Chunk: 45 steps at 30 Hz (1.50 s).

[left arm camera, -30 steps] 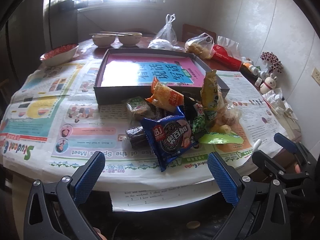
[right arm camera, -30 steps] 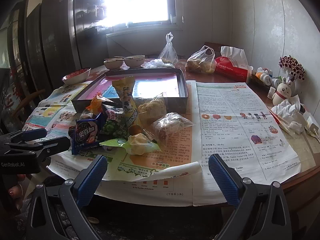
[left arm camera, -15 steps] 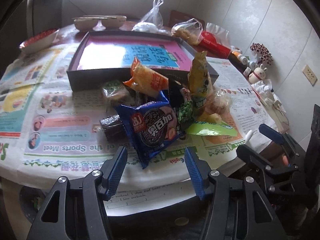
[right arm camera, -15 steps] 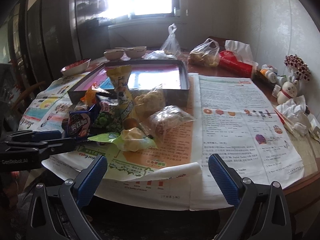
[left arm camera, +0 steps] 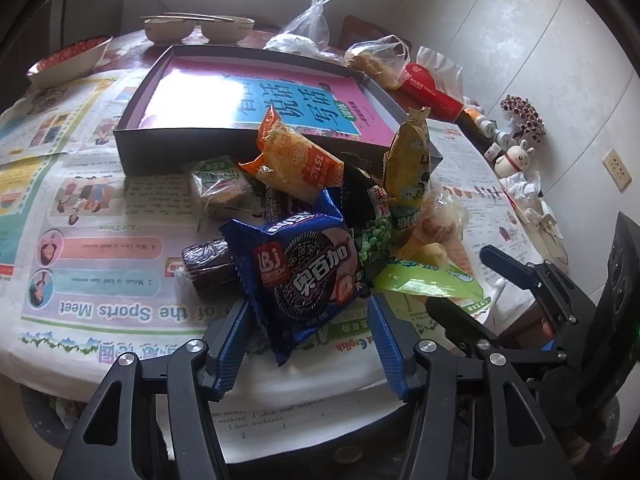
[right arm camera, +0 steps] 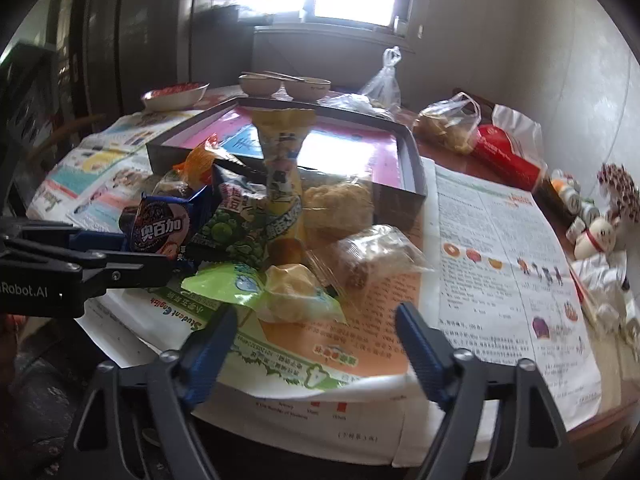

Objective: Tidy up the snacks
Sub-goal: 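Grasp the blue biscuit pack with the left tool while the right tool grasps the green packet, then lift the blue biscuit pack with the left tool while the right tool carries the green packet over the tray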

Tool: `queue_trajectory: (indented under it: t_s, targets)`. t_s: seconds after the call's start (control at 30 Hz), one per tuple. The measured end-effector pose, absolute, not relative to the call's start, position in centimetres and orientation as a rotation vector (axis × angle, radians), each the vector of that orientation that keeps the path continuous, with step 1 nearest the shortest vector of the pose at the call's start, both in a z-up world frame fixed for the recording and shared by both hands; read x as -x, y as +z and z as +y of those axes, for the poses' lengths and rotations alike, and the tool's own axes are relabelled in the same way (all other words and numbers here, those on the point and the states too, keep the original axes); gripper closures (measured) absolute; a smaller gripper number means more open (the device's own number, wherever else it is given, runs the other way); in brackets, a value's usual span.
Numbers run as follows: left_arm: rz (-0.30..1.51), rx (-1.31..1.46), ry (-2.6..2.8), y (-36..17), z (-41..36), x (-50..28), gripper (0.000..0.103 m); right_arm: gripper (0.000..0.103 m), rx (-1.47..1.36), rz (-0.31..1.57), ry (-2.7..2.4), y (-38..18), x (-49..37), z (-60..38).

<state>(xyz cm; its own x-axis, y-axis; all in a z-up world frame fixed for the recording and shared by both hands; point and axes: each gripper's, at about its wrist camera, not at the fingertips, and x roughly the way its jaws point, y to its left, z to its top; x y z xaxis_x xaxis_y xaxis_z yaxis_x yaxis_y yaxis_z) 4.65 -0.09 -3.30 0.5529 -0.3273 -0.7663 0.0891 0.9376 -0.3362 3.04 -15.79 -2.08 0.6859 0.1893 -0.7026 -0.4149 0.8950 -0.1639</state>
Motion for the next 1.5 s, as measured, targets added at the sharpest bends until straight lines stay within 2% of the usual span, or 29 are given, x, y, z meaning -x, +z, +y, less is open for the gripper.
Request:
queue_trajectory:
  t_s: [0.17,0.33,0.5,0.6,0.73,0.9,1.03,1.1,1.13,1.27,1.5]
  targets:
    - [0.952,0.303,-0.257,-3.4,0.0,-5.3,0.045,0.041,0.354,0.729,0.361,-2.5,-3.6,-15.1]
    - [0.949,0.336,-0.273,-3.6,0.3,-5.7,0.055,0.046,0.372,0.725,0.374,-2.9,-3.9,-14.8]
    - [0.945,0.383,-0.299,-3.9,0.7,-6.0,0.055,0.046,0.384,0.726,0.371,-3.3,-4.2,-14.5]
    - [0.946,0.390,-0.303,-3.8,0.6,-6.2,0.050,0.047,0.386,0.721,0.375,-3.3,-4.3,-14.4]
    - [0.949,0.352,-0.291,-3.6,-0.3,-6.6,0.037,0.053,0.364,0.727,0.394,-3.3,-4.5,-14.5]
    - [0.956,0.287,-0.223,-3.4,-1.3,-7.1,0.037,0.056,0.324,0.738,0.400,-3.2,-4.8,-15.0]
    - [0.959,0.252,-0.192,-3.4,-1.8,-7.4,0.038,0.057,0.324,0.739,0.401,-3.3,-4.9,-15.0]
    - [0.959,0.232,-0.178,-3.5,-2.0,-7.6,0.041,0.058,0.315,0.738,0.405,-3.3,-4.9,-15.1]
    - [0.957,0.229,-0.170,-3.5,-2.0,-7.6,0.045,0.059,0.306,0.738,0.410,-3.3,-4.9,-15.2]
    - [0.950,0.262,-0.188,-3.5,-1.2,-7.4,0.049,0.063,0.254,0.742,0.428,-3.1,-4.9,-15.8]
    - [0.918,0.270,-0.226,-2.6,-0.7,-6.0,0.049,0.066,0.189,0.750,0.454,-2.7,-4.6,-16.8]
